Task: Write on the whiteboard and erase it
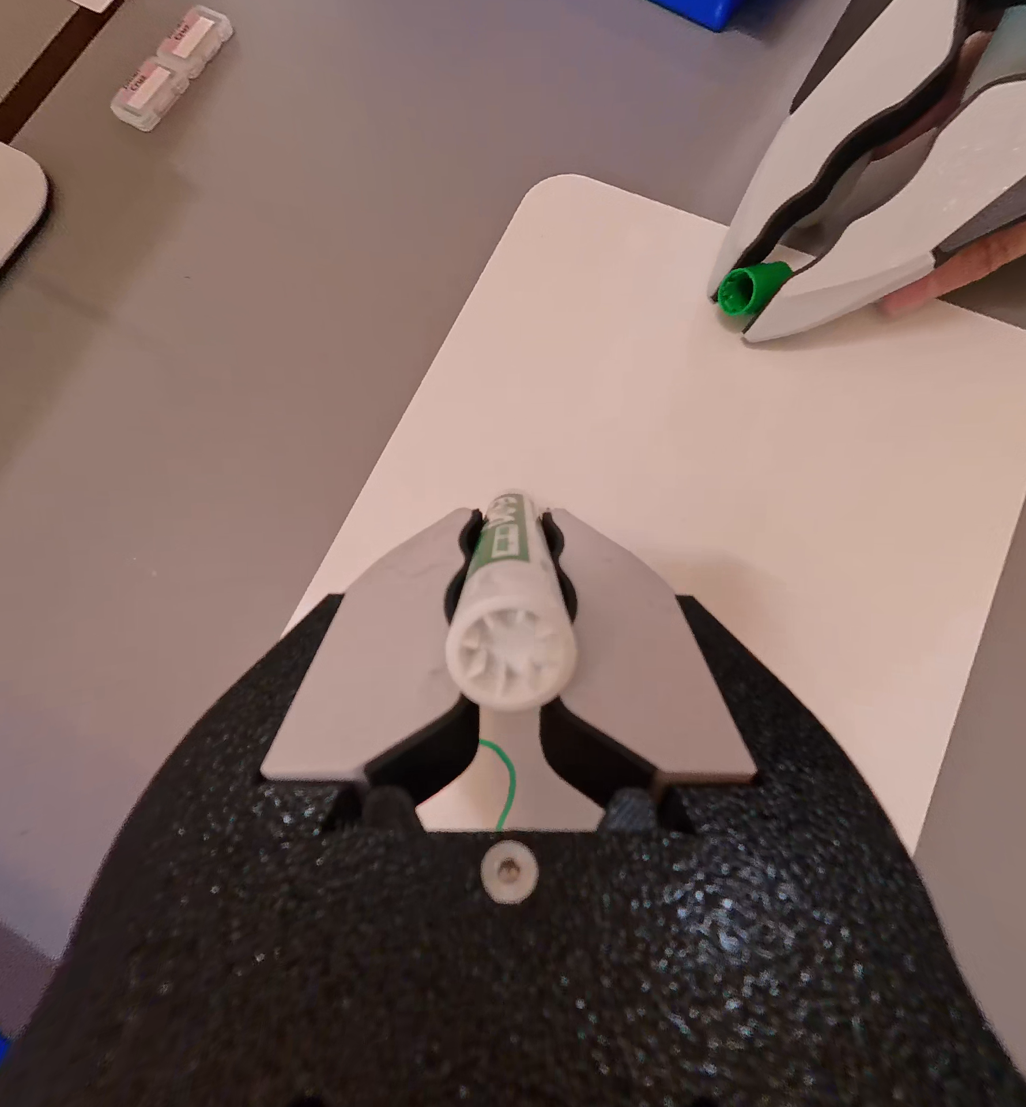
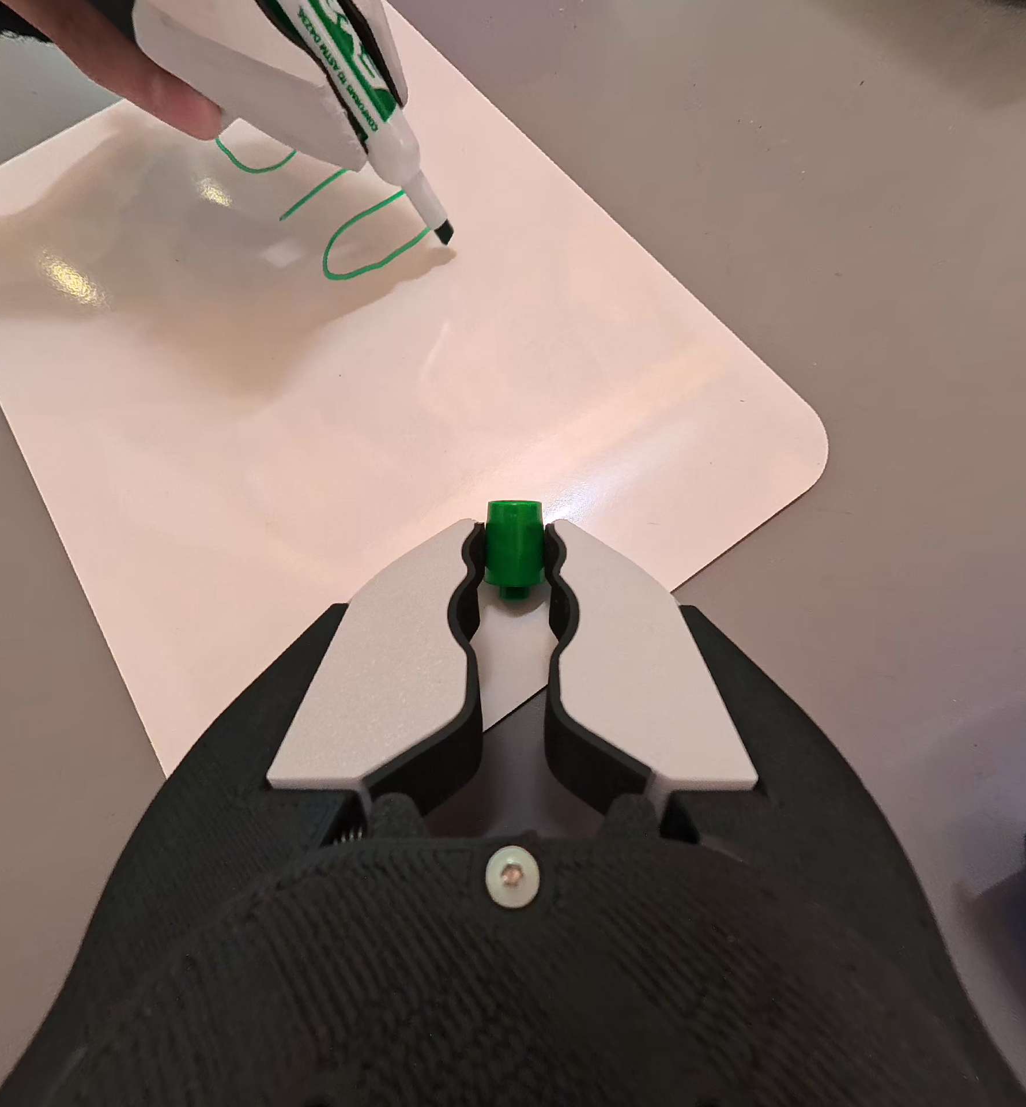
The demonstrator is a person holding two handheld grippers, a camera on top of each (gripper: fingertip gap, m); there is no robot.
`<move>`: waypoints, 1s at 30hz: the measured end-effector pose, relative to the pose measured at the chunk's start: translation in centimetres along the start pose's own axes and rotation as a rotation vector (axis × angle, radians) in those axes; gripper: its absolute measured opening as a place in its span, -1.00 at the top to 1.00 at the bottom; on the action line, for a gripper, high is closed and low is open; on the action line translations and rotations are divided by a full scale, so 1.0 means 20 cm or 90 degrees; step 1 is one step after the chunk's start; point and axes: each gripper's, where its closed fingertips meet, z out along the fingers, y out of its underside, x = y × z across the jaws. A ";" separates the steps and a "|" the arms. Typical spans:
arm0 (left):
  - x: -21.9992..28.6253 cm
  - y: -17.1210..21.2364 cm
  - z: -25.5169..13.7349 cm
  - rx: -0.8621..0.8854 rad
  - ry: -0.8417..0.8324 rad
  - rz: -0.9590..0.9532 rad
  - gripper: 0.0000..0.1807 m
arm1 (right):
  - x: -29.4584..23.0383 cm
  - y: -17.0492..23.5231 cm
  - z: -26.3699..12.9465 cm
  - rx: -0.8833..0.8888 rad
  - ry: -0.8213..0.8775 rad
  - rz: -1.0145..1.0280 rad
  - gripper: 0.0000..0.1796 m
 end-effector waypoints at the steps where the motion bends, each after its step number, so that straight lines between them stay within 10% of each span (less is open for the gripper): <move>1: 0.00 0.00 0.00 -0.003 -0.003 0.002 0.79 | 0.00 0.00 0.00 0.000 0.000 0.000 0.79; 30: 0.06 -0.05 0.07 -0.029 0.010 0.052 0.79 | 0.00 0.00 0.00 0.000 0.001 -0.001 0.79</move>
